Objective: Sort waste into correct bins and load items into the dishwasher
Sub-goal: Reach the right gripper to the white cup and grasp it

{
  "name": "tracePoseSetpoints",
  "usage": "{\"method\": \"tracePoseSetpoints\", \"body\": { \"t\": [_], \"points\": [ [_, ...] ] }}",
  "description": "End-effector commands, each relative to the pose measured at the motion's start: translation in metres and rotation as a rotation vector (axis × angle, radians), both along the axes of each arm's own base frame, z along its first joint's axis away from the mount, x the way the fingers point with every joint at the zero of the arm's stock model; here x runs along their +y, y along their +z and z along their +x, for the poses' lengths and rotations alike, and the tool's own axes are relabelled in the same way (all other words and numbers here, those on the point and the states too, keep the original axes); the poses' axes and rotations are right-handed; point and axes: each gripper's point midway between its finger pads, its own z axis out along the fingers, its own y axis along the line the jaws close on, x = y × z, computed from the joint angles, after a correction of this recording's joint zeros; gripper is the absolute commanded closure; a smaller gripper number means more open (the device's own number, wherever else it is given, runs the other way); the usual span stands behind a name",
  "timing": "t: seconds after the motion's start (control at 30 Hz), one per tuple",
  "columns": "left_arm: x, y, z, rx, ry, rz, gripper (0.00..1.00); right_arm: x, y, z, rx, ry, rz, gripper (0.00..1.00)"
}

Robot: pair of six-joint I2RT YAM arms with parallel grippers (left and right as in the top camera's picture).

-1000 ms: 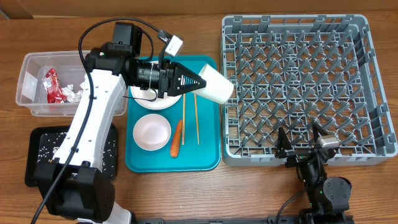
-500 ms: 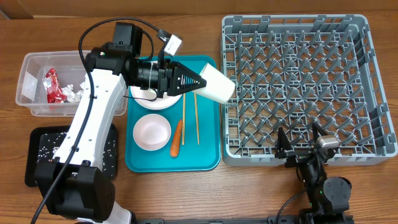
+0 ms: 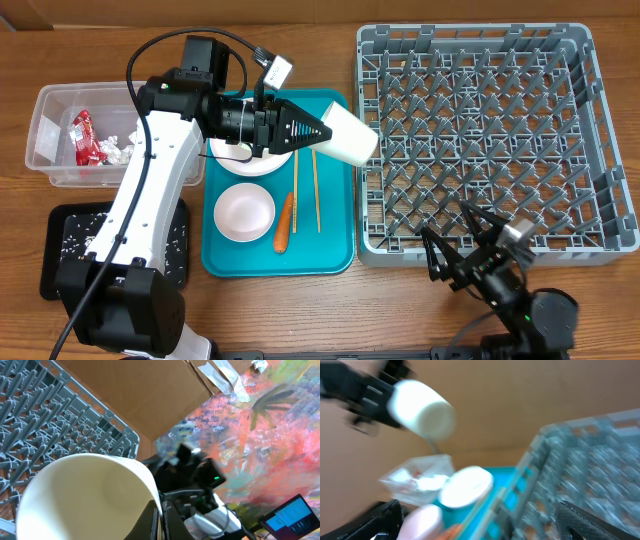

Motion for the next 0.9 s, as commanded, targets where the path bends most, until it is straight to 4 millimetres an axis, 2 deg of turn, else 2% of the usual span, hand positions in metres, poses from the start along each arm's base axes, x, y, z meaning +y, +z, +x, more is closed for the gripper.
{"method": "tracePoseSetpoints", "body": {
  "t": [0.0, 0.13, 0.2, 0.4, 0.5, 0.63, 0.87],
  "points": [
    [0.001, 0.005, 0.001, -0.008, -0.009, -0.038, 0.96, 0.016, 0.058, -0.027, -0.085, 0.131, 0.026, 0.00],
    [0.000, 0.014, -0.003, 0.000, -0.030, -0.092, 0.96, 0.031, 0.086, -0.034, -0.055, 0.249, 0.007, 0.00],
    [-0.001, 0.014, -0.004, 0.001, -0.035, -0.093, 0.96, 0.037, 0.091, -0.032, -0.014, 0.298, 0.002, 0.00],
    [-0.007, 0.014, -0.009, 0.009, -0.055, -0.092, 0.96, 0.049, 0.094, 0.006, 0.300, 0.373, 0.021, 0.00],
    [-0.008, 0.014, -0.009, 0.017, -0.056, -0.091, 0.96, 0.056, 0.100, 0.026, 0.365, 0.416, 0.030, 0.00],
    [-0.011, 0.014, -0.012, 0.016, -0.067, -0.091, 0.96, 0.066, 0.089, 0.051, 0.453, 0.488, 0.079, 0.00],
    [-0.021, 0.015, -0.017, -0.015, -0.100, -0.096, 0.96, 0.077, 0.071, 0.071, 0.477, 0.603, 0.084, 0.00]
  ]
}}
